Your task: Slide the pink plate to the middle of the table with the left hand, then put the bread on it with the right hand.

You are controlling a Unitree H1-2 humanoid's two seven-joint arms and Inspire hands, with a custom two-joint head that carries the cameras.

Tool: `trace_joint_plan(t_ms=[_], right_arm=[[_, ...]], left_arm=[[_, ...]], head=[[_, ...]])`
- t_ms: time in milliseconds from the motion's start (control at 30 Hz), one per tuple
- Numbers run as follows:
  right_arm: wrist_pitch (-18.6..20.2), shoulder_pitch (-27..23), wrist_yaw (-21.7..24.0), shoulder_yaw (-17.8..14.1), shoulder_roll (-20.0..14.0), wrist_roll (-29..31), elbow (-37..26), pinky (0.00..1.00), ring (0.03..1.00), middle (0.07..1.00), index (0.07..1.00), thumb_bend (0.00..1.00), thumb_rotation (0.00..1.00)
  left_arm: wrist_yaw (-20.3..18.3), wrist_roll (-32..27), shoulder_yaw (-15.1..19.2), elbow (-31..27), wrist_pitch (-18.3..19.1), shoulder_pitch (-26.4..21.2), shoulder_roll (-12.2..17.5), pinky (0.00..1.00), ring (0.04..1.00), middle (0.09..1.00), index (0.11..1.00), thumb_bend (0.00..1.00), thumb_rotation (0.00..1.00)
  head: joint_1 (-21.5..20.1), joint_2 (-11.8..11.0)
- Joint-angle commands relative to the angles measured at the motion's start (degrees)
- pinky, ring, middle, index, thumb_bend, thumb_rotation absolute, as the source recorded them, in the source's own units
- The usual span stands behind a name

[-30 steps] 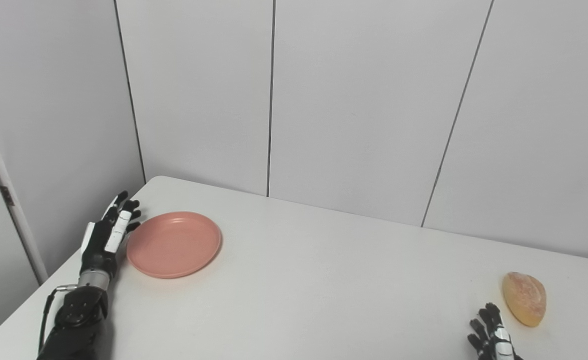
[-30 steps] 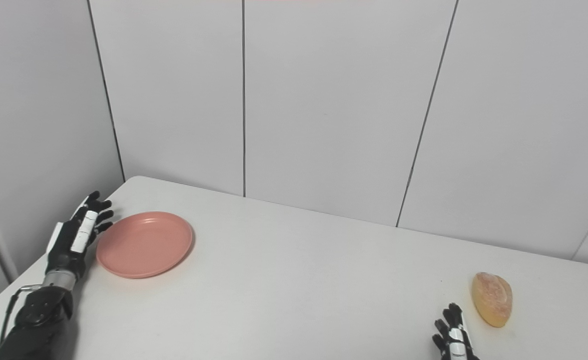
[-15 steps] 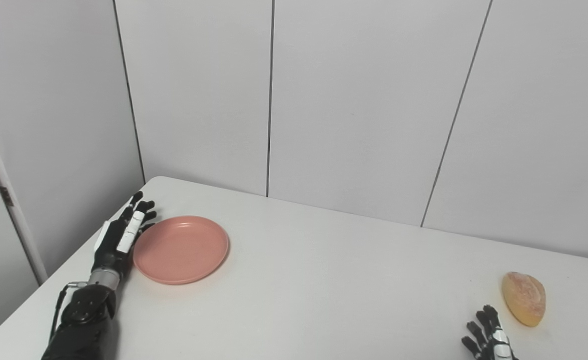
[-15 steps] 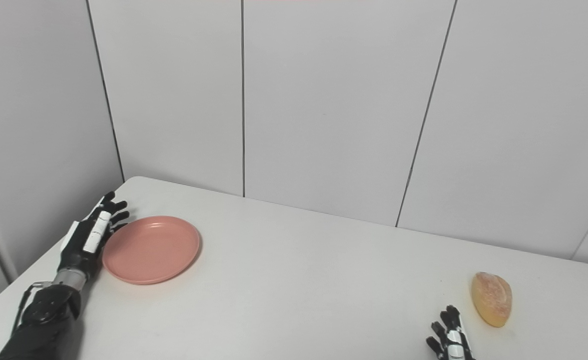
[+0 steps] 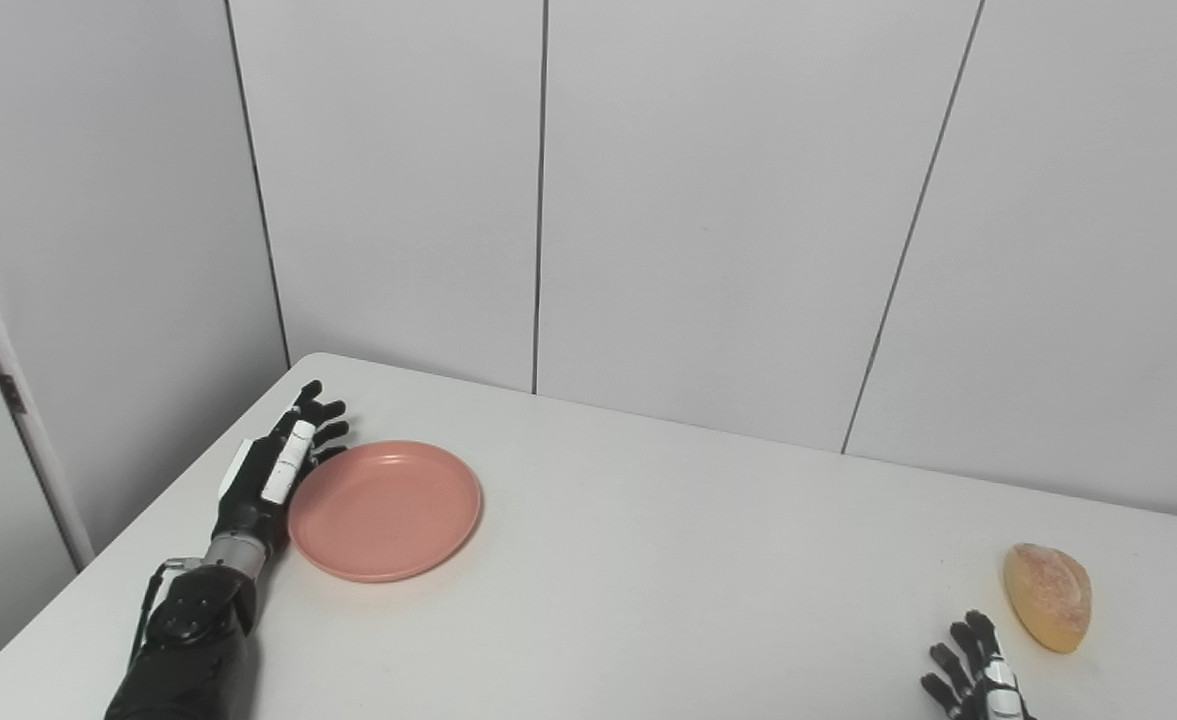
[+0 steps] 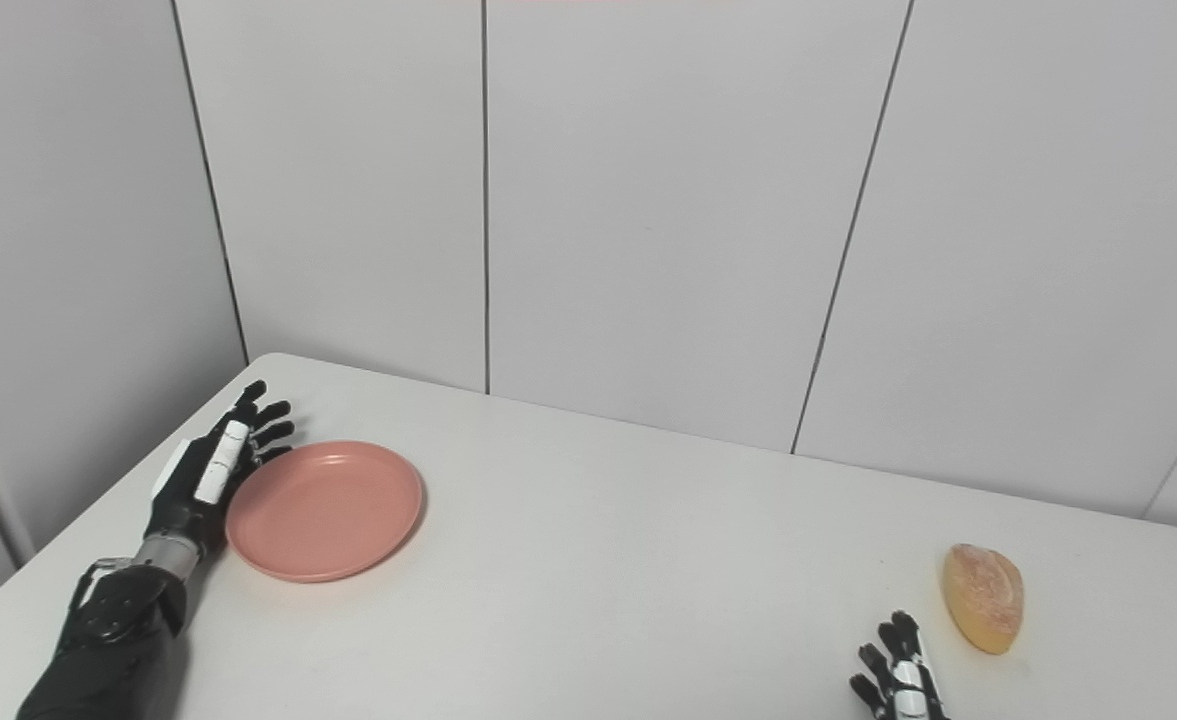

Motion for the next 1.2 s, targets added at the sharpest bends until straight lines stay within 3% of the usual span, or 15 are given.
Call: trace_joint_plan(t_ms=[0, 300, 700, 900, 1167], right_arm=[[1.24, 1.43, 0.15, 0.43, 0.66, 0.35, 0.12, 0.91, 0.932, 0.97, 0.979, 0.71, 1.0], [1.96, 1.45, -0.17, 0.85, 1.1, -0.09, -0.34, 0.91, 0.926, 0.968, 0.979, 0.71, 1.0], [2.67, 1.47, -0.67, 1.55, 1.16, -0.28, -1.2, 0.92, 0.935, 0.977, 0.987, 0.68, 1.0], [3.08, 1.48, -0.8, 1.77, 1.12, -0.34, -1.59, 0.91, 0.93, 0.977, 0.984, 0.7, 1.0], [3.04, 1.44, -0.67, 1.95, 0.83, -0.45, -1.63, 0.91, 0.93, 0.978, 0.984, 0.71, 1.0]], left_arm=[[-2.1, -1.01, -0.31, -1.32, -2.34, -1.25, -1.1, 0.79, 0.862, 0.884, 0.934, 0.95, 0.84], [-2.79, -0.55, -2.66, -1.82, -2.0, -1.11, -3.2, 0.78, 0.858, 0.884, 0.946, 0.96, 0.82], [-3.94, -0.63, -5.33, -2.45, -1.06, -0.93, -5.48, 0.78, 0.86, 0.879, 0.954, 0.88, 0.83], [-3.21, 0.59, -7.01, -3.58, -0.35, -0.26, -6.22, 0.78, 0.866, 0.893, 0.957, 0.9, 0.84], [-3.96, -0.41, -7.02, -2.45, -0.21, -0.8, -8.71, 0.78, 0.872, 0.898, 0.968, 0.9, 0.82]], head=[[-0.13, 0.15], [-0.84, 0.62], [-1.24, 1.16], [-1.37, 1.48], [-1.52, 1.83]])
